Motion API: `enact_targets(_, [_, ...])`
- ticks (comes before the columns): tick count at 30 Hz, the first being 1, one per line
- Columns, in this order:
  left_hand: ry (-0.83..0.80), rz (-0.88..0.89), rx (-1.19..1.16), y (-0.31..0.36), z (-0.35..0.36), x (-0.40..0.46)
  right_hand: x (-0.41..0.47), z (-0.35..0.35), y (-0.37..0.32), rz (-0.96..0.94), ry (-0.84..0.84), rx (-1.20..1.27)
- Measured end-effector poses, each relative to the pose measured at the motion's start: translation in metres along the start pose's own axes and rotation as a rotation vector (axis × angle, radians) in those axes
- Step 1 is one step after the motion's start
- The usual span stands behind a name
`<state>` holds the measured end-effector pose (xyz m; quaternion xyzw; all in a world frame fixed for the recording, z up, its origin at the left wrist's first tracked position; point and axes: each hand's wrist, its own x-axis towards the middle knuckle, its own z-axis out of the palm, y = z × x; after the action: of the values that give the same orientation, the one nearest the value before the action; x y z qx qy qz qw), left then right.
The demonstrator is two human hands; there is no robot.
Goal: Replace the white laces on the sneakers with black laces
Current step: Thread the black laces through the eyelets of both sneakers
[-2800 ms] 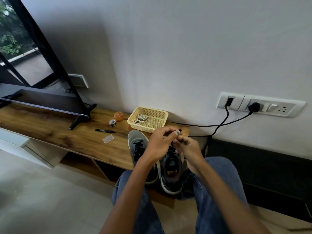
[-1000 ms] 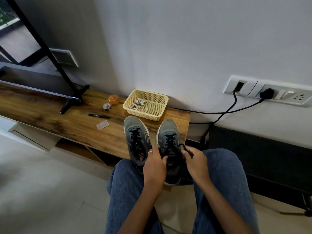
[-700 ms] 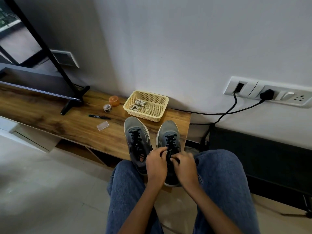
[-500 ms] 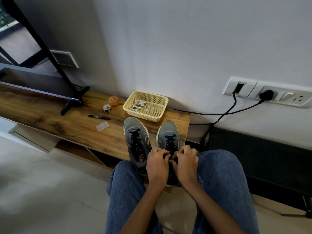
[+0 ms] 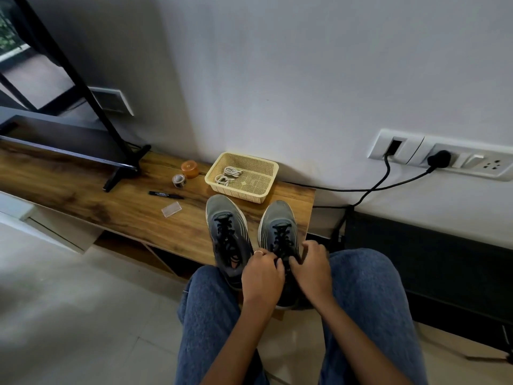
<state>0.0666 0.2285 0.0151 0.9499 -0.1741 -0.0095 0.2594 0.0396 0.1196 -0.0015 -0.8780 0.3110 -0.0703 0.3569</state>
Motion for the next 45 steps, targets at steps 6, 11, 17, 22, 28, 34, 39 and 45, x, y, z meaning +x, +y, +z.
enact_targets(6, [0.089,0.091,0.031,0.002,0.01,-0.019,0.002,0.009,0.004,0.077,-0.218,-0.12])
enact_targets(11, [0.036,0.3,0.008,-0.001,0.015,-0.043,-0.002,0.002,0.009,0.041,-0.144,-0.046])
enact_targets(17, [0.03,0.406,0.114,-0.004,0.007,-0.043,-0.006,-0.021,-0.001,-0.12,-0.047,-0.056])
enact_targets(22, [0.211,0.393,0.031,-0.007,-0.012,-0.034,-0.001,-0.028,-0.035,-0.355,-0.041,-0.067])
enact_targets(28, [0.261,0.231,-0.103,-0.024,-0.047,-0.033,0.002,-0.03,-0.08,-0.525,-0.182,0.037])
enact_targets(34, [0.3,0.106,-0.175,-0.049,-0.075,-0.029,0.007,-0.033,-0.1,-0.447,-0.089,0.212])
enact_targets(39, [0.369,0.104,-0.151,-0.067,-0.096,-0.024,0.002,-0.01,-0.1,-0.486,-0.198,-0.038])
enact_targets(45, [0.305,0.006,-0.109,-0.095,-0.089,-0.032,-0.032,0.038,-0.084,-0.69,-0.415,-0.668])
